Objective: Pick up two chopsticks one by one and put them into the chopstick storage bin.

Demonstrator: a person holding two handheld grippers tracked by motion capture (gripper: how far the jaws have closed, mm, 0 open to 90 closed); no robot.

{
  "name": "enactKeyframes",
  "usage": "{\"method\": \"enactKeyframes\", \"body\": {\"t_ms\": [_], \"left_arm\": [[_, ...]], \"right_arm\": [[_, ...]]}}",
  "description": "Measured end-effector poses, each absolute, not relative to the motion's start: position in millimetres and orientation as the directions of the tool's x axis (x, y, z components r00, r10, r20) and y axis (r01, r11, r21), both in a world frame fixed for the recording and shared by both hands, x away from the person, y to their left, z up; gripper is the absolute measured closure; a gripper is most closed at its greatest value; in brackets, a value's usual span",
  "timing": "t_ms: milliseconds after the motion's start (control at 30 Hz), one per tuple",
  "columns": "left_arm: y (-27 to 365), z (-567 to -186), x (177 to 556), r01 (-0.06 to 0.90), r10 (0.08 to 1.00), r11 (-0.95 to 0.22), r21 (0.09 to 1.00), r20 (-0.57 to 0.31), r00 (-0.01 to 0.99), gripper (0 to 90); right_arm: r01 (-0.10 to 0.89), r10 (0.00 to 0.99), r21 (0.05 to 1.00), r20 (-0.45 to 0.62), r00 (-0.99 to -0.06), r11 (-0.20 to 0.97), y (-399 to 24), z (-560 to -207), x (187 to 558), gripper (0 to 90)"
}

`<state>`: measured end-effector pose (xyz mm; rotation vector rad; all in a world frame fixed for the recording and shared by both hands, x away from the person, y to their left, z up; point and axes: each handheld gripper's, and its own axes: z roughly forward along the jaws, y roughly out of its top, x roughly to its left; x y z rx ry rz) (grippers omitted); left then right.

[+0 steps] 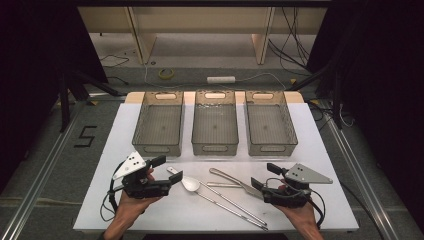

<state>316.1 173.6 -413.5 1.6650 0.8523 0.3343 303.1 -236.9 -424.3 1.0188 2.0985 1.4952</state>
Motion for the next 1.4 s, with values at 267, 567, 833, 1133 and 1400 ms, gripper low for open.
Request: {"method": "enactKeyframes", "body": {"t_ms": [267,567,833,1133,1400], "left_arm": [[173.0,-413.7,316.5,0.356,0.686,-0.063,0.932,-0.218,0.694,15.8],[172.8,-413.9,316.6,0.356,0.688,-0.067,0.932,-0.215,0.693,15.8],[172.3,-414.0,316.7,0.356,0.689,-0.069,0.932,-0.214,0.692,15.8],[172.9,-413.5,316.4,0.352,0.69,-0.068,0.933,-0.211,0.693,15.8],[172.5,-413.3,316.2,0.349,0.69,-0.073,0.934,-0.205,0.694,15.8]], "right_arm": [[0.376,0.719,0.889,0.081,-0.69,0.261,-234.4,-418.5,308.3,27.0],[0.418,0.689,0.817,0.035,-0.724,0.398,-223.9,-409.5,314.2,29.3],[0.459,0.635,0.702,0.013,-0.772,0.545,-207.1,-400.0,322.6,31.9],[0.47,0.554,0.507,-0.017,-0.832,0.722,-178.3,-409.7,326.3,38.4],[0.457,0.502,0.395,-0.012,-0.865,0.797,-163.0,-426.5,326.4,46.2]]}}
